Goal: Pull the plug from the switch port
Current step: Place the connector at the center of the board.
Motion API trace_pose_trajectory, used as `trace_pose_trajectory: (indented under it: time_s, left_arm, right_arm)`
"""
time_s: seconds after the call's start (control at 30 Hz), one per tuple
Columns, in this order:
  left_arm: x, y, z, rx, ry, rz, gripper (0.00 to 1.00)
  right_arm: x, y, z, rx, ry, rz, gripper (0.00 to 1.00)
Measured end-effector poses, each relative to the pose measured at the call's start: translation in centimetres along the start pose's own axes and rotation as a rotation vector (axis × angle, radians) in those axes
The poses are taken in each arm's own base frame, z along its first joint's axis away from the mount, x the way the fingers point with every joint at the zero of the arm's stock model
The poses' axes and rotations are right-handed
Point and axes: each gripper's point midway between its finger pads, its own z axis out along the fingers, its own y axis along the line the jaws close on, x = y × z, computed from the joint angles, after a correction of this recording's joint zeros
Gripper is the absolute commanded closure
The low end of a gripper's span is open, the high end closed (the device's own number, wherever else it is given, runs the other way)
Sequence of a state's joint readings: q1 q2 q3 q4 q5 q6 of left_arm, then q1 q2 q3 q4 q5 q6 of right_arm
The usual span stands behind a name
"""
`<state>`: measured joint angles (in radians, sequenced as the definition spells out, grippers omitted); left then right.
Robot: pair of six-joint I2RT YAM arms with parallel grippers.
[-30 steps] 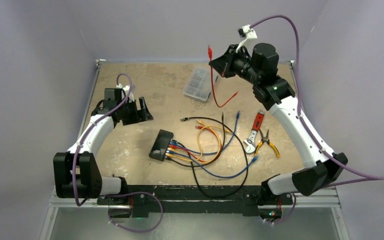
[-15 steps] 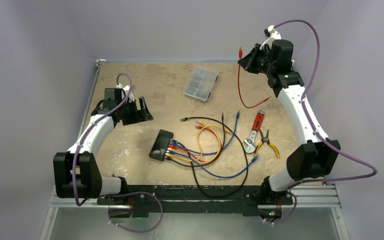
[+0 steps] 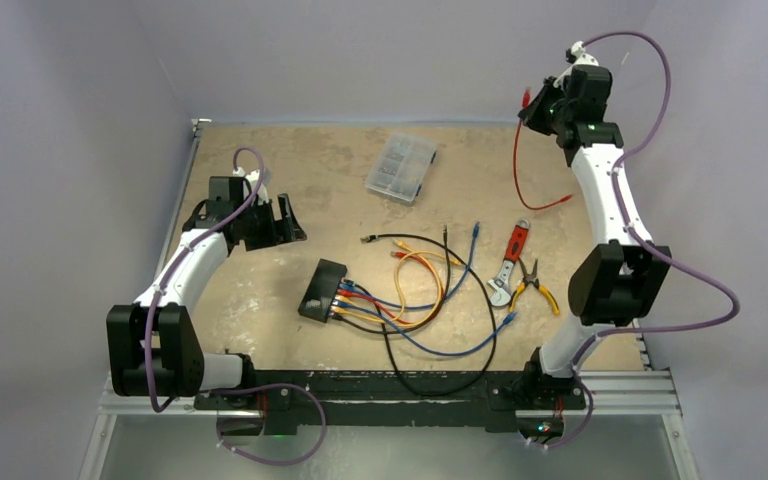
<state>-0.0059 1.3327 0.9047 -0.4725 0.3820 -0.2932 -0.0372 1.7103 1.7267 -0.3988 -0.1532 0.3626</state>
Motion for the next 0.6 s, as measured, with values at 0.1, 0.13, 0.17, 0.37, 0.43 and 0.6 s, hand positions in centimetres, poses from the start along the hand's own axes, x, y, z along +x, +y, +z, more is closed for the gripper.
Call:
trace_pose_trajectory:
  time_s: [0.1, 0.13, 0.17, 0.37, 0.43, 0.6]
  left_arm:
    - [0.0, 0.0, 0.0, 0.000, 0.000, 0.000, 0.22]
    - [0.0, 0.0, 0.0, 0.000, 0.000, 0.000, 0.22]
    - [0.0, 0.0, 0.0, -0.001, 0.000, 0.000, 0.22]
    - [0.0, 0.0, 0.0, -0.001, 0.000, 0.000, 0.22]
    - [0.0, 0.0, 0.0, -0.001, 0.000, 0.000, 0.22]
    - [0.0, 0.0, 0.0, -0.001, 0.000, 0.000, 0.22]
  right_arm:
    - [0.9, -1.2, 1.6, 0.030, 0.032, -0.007, 1.00]
    - [1.4, -1.4, 2.2, 0.034, 0.047, -0.011, 1.00]
    - [1.9, -1.6, 2.8, 0.037, 0.063, -0.015, 1.00]
    - [6.3, -3.2, 6.5, 0.033, 0.185, -0.022, 1.00]
    - [8.1, -3.7, 7.7, 0.026, 0.229, -0.018, 1.00]
    - [11.1, -4.7, 10.5, 0.013, 0.307, -0.009, 1.00]
